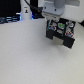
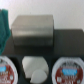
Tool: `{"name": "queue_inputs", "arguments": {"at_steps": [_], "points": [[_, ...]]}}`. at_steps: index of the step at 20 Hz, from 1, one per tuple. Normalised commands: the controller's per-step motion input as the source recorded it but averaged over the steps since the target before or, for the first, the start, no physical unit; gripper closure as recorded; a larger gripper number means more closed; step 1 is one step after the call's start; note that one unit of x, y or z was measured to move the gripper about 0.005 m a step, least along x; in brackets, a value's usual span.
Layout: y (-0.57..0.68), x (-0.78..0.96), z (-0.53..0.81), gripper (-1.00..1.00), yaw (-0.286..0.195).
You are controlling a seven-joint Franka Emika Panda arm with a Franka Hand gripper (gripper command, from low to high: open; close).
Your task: Open the kcup holder, insert the kcup into the holder, and close the kcup holder
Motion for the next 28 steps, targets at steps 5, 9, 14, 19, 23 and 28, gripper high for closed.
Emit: {"name": "queue_inputs", "arguments": {"at_steps": [5,9,14,19,23,28], "points": [[0.27,0.65,-0.05,-1.00,0.114],[0.23,0.30,-0.15,-1.00,0.218],[0.10,0.07,-0.17,-1.00,0.257],[0.03,-0.27,-0.17,-1.00,0.278],[0.27,-0.42,-0.03,-1.00,0.173],[0.45,-0.37,0.01,-1.00,0.118]]}}
